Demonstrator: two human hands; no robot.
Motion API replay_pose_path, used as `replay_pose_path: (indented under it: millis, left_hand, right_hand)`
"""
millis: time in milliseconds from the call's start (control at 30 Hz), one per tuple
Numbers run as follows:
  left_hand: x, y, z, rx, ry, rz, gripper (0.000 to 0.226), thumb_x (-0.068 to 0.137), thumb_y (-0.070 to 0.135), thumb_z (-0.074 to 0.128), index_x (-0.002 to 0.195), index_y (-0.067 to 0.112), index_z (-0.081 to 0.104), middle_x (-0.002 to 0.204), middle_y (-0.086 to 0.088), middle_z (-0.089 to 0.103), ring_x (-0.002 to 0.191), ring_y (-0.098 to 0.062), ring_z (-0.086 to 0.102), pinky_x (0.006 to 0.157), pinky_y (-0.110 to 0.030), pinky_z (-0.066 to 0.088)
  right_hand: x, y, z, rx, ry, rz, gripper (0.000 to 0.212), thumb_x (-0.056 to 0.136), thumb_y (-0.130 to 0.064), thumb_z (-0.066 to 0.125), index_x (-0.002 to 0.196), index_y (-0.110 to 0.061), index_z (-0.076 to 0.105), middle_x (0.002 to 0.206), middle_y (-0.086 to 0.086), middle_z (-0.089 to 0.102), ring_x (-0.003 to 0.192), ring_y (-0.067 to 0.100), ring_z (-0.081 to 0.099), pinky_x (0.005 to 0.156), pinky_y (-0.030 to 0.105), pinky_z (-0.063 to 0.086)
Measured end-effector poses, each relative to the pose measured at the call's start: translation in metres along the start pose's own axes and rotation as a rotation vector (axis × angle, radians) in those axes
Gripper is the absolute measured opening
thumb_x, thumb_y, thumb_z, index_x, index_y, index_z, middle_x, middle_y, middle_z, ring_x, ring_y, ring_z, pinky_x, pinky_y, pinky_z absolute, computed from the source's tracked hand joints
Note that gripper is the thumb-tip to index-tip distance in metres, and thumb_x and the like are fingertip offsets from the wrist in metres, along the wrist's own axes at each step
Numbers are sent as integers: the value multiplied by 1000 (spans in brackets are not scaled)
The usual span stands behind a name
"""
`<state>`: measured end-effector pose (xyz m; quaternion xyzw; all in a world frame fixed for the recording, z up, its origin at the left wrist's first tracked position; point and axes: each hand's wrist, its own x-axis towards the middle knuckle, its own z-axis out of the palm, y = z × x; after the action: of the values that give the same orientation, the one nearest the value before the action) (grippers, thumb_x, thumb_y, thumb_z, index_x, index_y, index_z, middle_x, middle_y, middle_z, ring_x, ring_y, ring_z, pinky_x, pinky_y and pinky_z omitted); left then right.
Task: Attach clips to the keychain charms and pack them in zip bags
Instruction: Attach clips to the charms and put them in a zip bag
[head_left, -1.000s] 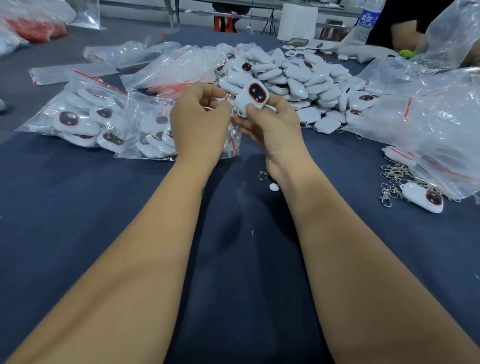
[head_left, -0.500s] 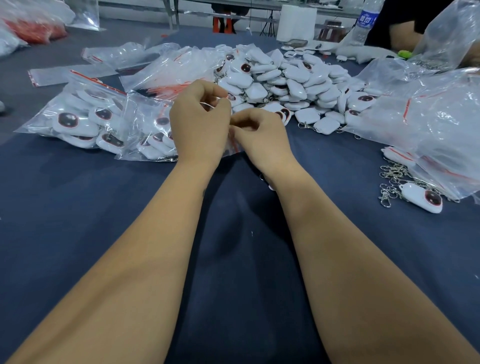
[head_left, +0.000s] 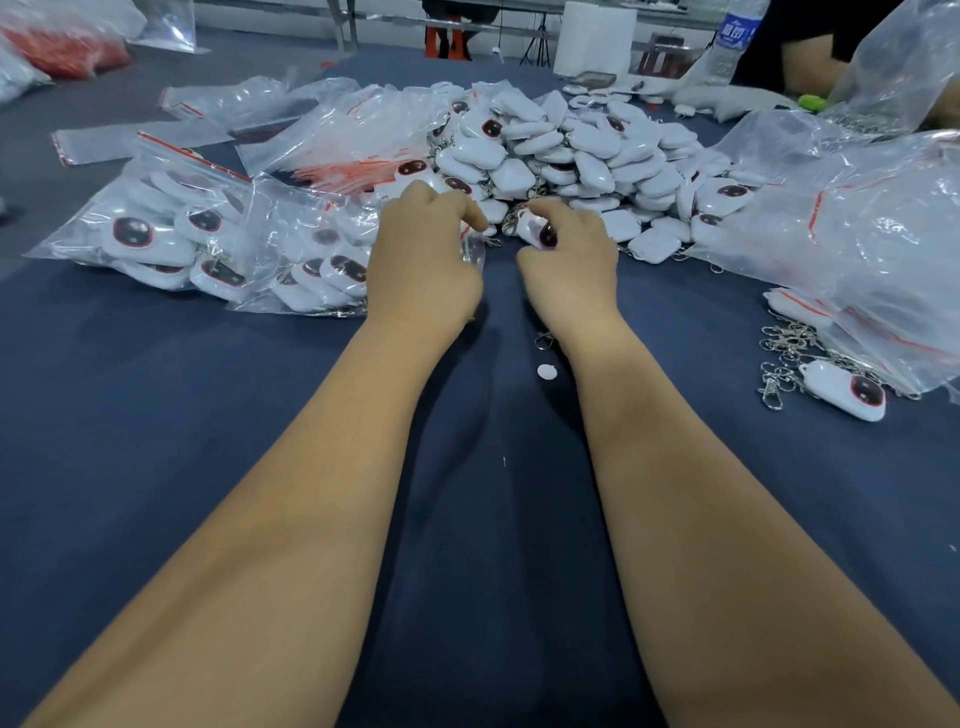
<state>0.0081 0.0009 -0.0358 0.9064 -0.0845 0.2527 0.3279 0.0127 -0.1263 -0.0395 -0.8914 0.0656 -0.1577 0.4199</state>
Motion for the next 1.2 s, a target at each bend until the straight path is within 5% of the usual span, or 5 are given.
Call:
replay_pose_path:
  millis: [100, 633, 767, 967, 1200]
  left_hand:
    - [0, -2, -2, 72, -5, 74, 36, 80, -4, 55, 103, 18, 70, 103, -5, 53, 108, -31, 46, 78, -37, 39]
    - [1, -6, -9, 267, 115, -31, 25, 84, 16, 61, 105, 25, 70, 120, -4, 56, 119, -31, 40, 91, -33, 27]
    - [-3, 15, -9, -149, 277, 148, 25, 80, 8, 54, 97, 16, 70, 117, -4, 50, 110, -22, 45, 94, -17, 31]
    - [0, 32, -11, -1111, -191, -236, 23, 94, 4, 50, 104, 23, 60, 109, -1, 58, 104, -16, 60, 93, -29, 53]
    - [11, 7, 13, -933, -161, -519, 24, 97, 20, 47, 118, 29, 54, 108, 8, 60, 100, -5, 56, 83, -24, 44]
  right_hand:
    - [-1, -1, 1, -203, -120, 4, 61, 89, -21, 49, 147, -34, 39, 158, 6, 24, 143, 28, 18, 117, 40, 20]
    - [-1, 1, 6, -228, -55, -67, 37, 89, -22, 52, 119, -38, 66, 121, -4, 64, 120, 25, 48, 100, 33, 35]
    - [1, 2, 6, -74, -5, -70, 35, 87, -8, 53, 111, -28, 67, 122, 1, 60, 96, 17, 59, 65, 16, 44]
    - [-3, -5, 1, 435, 80, -7, 33, 86, -1, 55, 109, -24, 50, 93, -4, 59, 73, 1, 54, 53, 4, 39]
    - [-3, -9, -3, 733, 117, 98, 37, 83, -7, 68, 112, -23, 52, 94, -6, 60, 73, 4, 56, 61, 8, 44]
